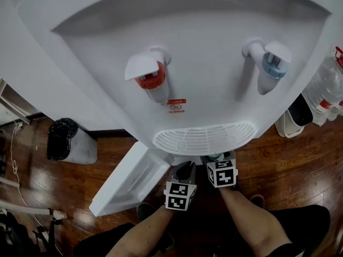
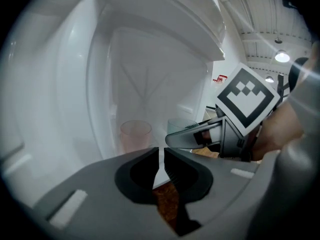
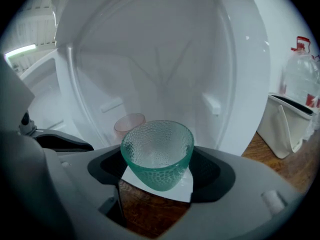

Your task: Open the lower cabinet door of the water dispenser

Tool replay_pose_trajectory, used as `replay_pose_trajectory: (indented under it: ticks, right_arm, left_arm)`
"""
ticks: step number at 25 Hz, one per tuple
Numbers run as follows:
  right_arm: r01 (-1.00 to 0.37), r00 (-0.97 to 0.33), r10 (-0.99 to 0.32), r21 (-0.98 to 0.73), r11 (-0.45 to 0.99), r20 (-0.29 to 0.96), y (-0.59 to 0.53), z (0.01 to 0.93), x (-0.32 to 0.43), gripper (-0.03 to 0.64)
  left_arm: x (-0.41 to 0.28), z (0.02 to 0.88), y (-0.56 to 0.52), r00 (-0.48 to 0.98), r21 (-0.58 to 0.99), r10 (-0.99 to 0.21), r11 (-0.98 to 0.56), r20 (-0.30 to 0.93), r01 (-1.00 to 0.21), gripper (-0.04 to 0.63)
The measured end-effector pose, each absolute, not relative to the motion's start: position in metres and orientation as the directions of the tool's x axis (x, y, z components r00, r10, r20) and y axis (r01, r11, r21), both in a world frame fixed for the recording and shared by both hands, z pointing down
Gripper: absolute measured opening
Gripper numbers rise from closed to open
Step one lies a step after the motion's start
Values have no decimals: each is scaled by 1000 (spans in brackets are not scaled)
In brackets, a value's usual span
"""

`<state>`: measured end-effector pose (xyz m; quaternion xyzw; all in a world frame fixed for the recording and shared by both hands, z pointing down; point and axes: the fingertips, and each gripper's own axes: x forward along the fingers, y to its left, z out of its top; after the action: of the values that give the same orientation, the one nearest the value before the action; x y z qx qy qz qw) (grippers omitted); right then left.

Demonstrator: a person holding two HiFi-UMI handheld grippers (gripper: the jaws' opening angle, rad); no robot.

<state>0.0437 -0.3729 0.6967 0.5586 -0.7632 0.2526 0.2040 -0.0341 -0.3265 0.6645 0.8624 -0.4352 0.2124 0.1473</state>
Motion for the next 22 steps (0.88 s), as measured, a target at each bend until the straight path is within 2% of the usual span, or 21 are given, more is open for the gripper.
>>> replay_pose_trajectory:
  ticks: [6,22]
  right_arm:
    - [-959,-279,-758,-135,248,590,-388,696,41,373]
    - [-971,-238,-804,-130,200,545,-416,701,40,365]
  left_arm:
    - [-43,665,-342,472,55,-731,-515,492,-856,11]
    - [-35,661,-331,499,28,-711,-561,496,-827,11]
